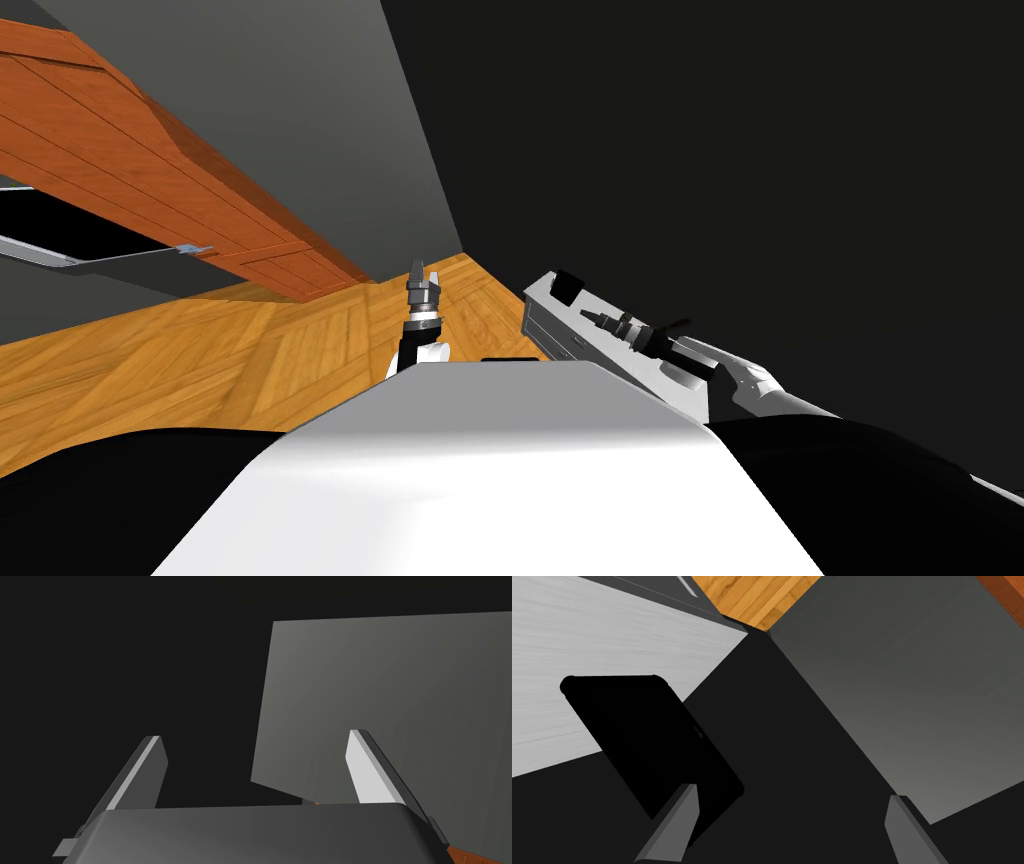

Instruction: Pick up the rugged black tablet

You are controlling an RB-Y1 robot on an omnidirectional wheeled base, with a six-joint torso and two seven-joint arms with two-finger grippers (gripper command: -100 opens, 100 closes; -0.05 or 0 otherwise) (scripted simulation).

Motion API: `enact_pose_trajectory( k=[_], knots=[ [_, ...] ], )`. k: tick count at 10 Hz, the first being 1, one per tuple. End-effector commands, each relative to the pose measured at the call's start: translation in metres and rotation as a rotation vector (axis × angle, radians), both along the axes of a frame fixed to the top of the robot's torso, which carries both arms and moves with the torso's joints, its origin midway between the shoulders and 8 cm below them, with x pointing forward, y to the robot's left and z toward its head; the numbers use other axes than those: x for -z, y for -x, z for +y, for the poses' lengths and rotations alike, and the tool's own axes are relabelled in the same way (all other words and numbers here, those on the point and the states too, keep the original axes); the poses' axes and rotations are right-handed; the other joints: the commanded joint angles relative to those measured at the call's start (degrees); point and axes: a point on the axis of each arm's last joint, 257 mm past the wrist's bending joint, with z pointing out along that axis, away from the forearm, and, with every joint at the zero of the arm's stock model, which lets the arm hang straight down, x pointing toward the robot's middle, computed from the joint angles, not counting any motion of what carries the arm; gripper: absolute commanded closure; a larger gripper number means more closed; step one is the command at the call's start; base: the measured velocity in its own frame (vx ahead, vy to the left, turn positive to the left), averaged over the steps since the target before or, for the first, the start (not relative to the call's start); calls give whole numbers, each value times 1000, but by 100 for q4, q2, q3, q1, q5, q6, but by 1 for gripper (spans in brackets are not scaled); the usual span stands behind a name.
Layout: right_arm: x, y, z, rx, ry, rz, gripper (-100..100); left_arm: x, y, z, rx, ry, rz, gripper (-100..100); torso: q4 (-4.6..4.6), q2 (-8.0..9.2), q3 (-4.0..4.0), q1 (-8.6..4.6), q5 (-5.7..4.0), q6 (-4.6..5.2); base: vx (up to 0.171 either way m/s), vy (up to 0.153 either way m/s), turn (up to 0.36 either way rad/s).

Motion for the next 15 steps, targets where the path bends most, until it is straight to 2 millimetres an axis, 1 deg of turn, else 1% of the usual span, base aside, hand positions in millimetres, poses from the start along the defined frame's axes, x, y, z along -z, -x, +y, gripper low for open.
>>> enact_pose_trajectory(
  k=[1,3,4,5,6,7,8,9,10,11,12,13,14,15],
  knots=[
    [13,10,-17,-17,64,40,-100,0,0,0,0,0,0,0,0,0,0,0,0,0,32,25,105],
    [10,9,-21,-34,95,46,-100,0,0,0,0,0,0,0,-1,-3,-2,2,1,1,25,15,22],
    [20,18,-37,-50,152,80,-100,0,0,0,0,0,0,0,0,1,1,-2,-1,1,31,16,98],
    [19,17,-40,-60,171,83,-100,0,0,0,0,0,0,0,0,-3,-1,0,0,-1,36,18,59],
    [28,27,-56,-75,223,117,-100,0,0,0,0,0,0,0,-1,-5,-3,0,-1,0,51,25,103],
    [25,26,-59,-86,245,121,-100,0,0,0,0,0,0,0,-2,-10,-6,2,0,-1,41,25,48],
    [33,35,-75,-101,294,153,-100,0,0,0,0,0,0,0,-2,-7,-4,4,1,1,55,37,93],
    [30,34,-79,-113,316,157,-100,0,0,0,0,0,0,0,-3,-12,-7,8,1,-1,50,27,52],
    [36,44,-94,-128,364,189,-100,0,0,0,0,0,0,0,-3,-11,-7,6,1,0,64,37,92],
    [33,43,-98,-138,383,192,-100,0,0,0,0,0,0,0,-3,-15,-8,8,1,-1,54,29,53],
    [38,52,-114,-156,432,223,-100,0,0,0,0,0,0,0,-3,-13,-8,7,2,0,55,32,115],
    [35,51,-117,-166,452,227,-100,0,0,0,0,0,0,0,-3,-13,-8,9,2,-1,54,24,49],
    [36,60,-134,-188,508,259,-100,0,0,0,0,0,0,0,-3,-13,-8,6,1,1,70,31,81],
    [35,59,-136,-192,515,260,-100,0,0,0,0,0,0,0,-4,-17,-10,8,1,-1,60,31,42]
  ],
)
